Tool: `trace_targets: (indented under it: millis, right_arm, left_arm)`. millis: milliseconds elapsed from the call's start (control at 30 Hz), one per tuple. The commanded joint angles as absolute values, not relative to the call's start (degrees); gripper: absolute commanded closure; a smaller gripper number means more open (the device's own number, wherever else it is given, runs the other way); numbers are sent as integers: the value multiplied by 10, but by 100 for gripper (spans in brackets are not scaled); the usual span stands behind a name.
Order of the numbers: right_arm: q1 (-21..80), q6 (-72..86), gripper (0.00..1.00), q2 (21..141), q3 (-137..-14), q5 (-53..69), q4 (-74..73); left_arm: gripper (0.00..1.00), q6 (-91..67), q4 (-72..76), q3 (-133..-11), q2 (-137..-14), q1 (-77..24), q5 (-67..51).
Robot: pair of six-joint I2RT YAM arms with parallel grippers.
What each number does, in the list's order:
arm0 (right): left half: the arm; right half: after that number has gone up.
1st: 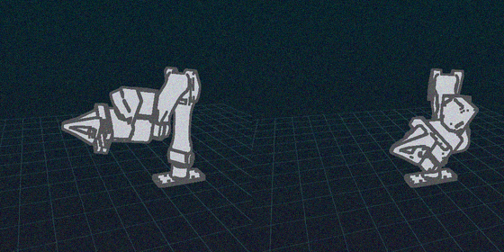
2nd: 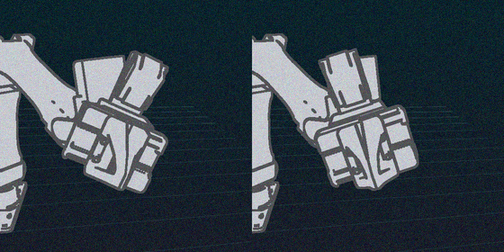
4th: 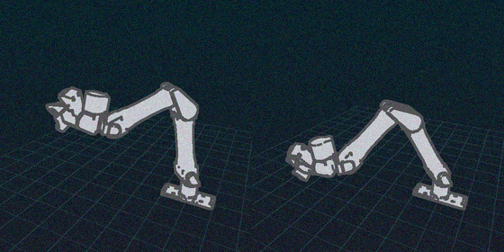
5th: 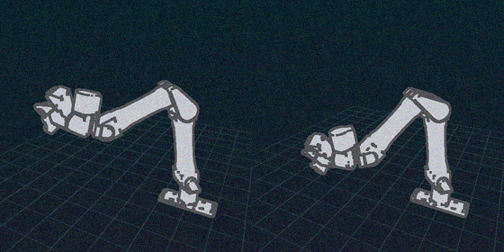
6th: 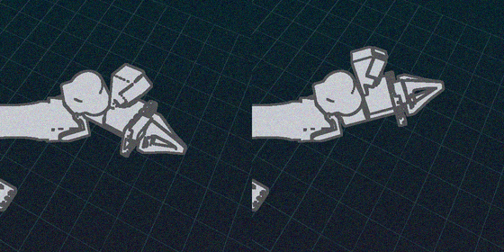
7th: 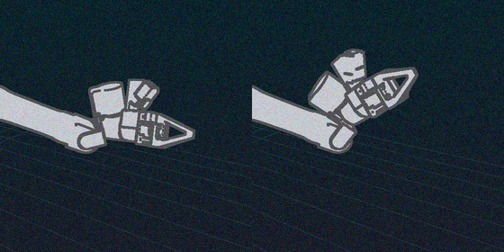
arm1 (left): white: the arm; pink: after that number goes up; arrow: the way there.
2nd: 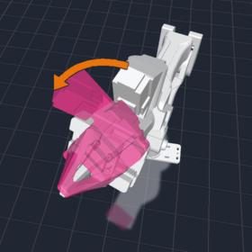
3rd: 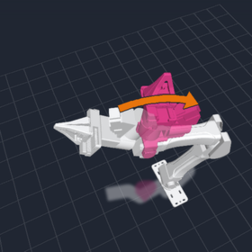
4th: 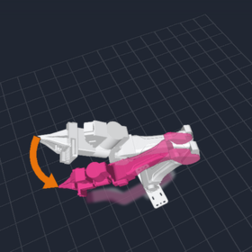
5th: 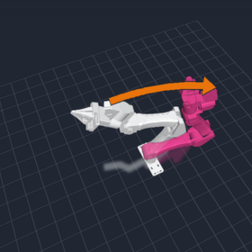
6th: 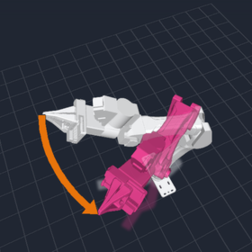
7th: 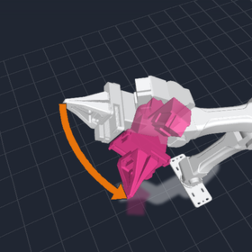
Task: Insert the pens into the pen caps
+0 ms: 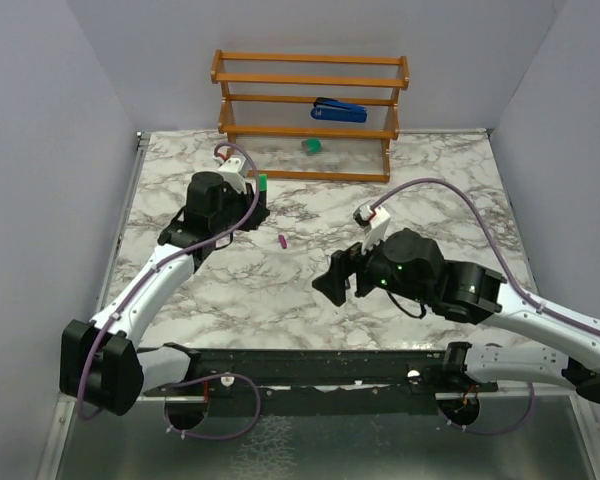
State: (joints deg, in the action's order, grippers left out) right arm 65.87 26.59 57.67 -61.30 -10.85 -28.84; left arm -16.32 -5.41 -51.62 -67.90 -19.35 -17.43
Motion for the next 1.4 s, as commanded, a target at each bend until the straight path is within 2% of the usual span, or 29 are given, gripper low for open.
trace_targets:
  millis: [0,300,500,567,867,1133,1233,1367]
  right_arm:
    - [649,231,2,539,-606,-171,-323]
    - [607,237,2,545,-578,-150,-348]
    - [481,262,5,590,-531,-11,-319]
    - [455,270,7,616,-520,27,-307]
    - [440,251,10,715,-532,19,-273]
    - [403,257,13,786,-536,17,-240]
    - [387,252,20,811,-541,11,-230]
    - [371,239,31,843,-559,2,-221]
  left_arm:
    - [100,-139,-204,-563,-727,-193,-83]
    - [100,-179,-318,-610,-828,-192,29]
    - [100,-189,-363,-617,-886,-192,68]
    - [100,-194,-370,-621,-900,-191,70]
    - [100,-190,-376,-646,-960,-190,43]
    - [83,-169,-375,-659,-1006,-188,37]
    - [80,-161,-375,-665,-1017,-184,32]
    - [69,-153,-371,-672,-1025,-180,22]
